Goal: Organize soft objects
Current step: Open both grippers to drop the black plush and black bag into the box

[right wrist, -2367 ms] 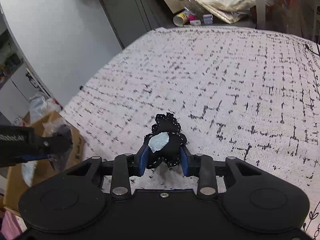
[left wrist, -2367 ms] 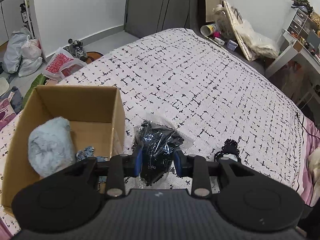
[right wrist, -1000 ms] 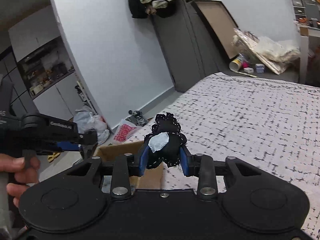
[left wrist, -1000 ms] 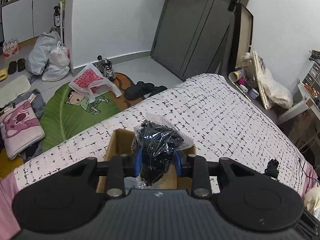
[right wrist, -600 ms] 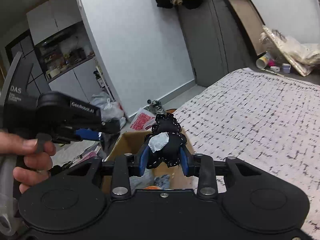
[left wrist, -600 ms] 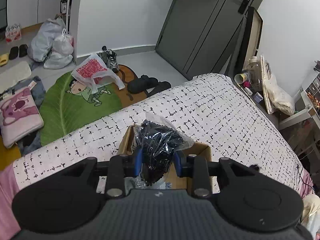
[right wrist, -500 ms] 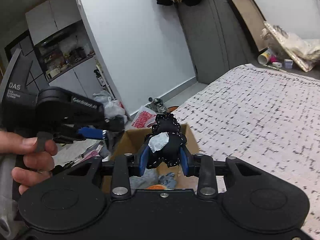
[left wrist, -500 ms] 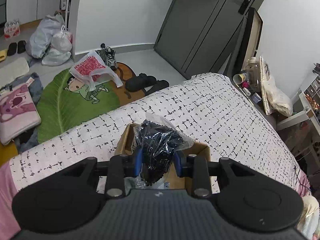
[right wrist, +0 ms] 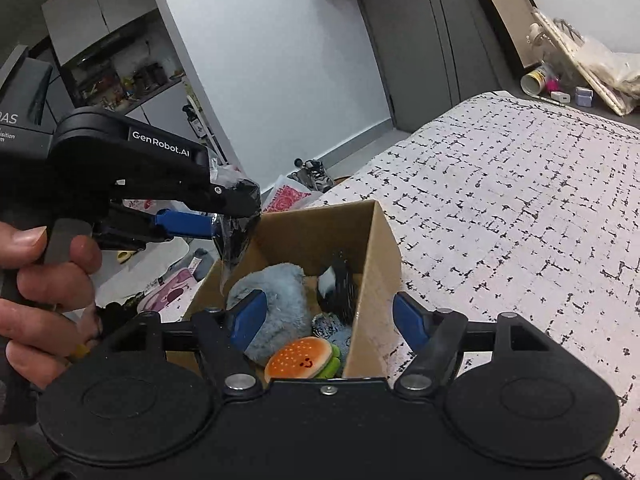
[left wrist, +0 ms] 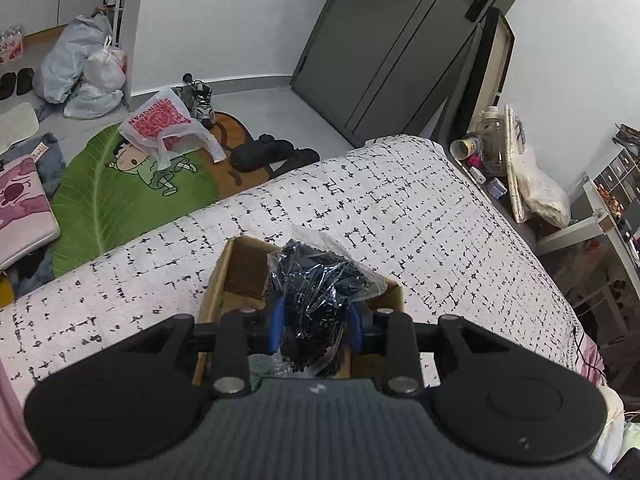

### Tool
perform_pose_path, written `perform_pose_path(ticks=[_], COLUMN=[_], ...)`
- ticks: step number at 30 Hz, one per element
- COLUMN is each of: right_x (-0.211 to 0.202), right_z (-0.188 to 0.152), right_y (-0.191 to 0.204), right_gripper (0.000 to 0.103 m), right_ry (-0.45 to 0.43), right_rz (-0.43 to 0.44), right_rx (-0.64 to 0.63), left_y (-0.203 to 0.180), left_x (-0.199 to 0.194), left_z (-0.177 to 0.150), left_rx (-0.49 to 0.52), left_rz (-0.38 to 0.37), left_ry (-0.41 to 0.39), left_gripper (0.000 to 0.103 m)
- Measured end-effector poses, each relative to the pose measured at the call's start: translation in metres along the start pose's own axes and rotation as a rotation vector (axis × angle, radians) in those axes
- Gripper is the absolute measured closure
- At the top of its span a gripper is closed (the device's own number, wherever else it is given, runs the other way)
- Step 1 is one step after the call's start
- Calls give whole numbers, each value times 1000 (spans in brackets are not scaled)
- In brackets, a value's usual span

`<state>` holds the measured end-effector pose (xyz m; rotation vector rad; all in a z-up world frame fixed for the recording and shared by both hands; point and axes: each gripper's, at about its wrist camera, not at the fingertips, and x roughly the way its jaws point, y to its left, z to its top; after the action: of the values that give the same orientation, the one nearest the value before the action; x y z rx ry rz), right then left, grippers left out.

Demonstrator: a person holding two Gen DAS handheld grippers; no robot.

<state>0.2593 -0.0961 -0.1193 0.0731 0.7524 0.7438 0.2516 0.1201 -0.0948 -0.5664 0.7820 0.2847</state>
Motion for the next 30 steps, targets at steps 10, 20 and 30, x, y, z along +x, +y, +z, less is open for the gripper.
perform_pose_path(ticks=[10, 20, 30], right_x=[1, -5, -31], right_z=[0, 3, -1], right_y=[-15, -19, -26], right_gripper=[34, 33, 33], right_ry=[32, 40, 20], right_rz=[-37, -35, -59], right_rx=[57, 73, 104], left_y=[-24, -37, -42], left_x=[11, 3, -10], left_z=[-3, -5, -20], left_rx=[29, 79, 143], left_rz=[-20, 31, 51], left_ry=[19, -13, 15], left_gripper=[67, 39, 30])
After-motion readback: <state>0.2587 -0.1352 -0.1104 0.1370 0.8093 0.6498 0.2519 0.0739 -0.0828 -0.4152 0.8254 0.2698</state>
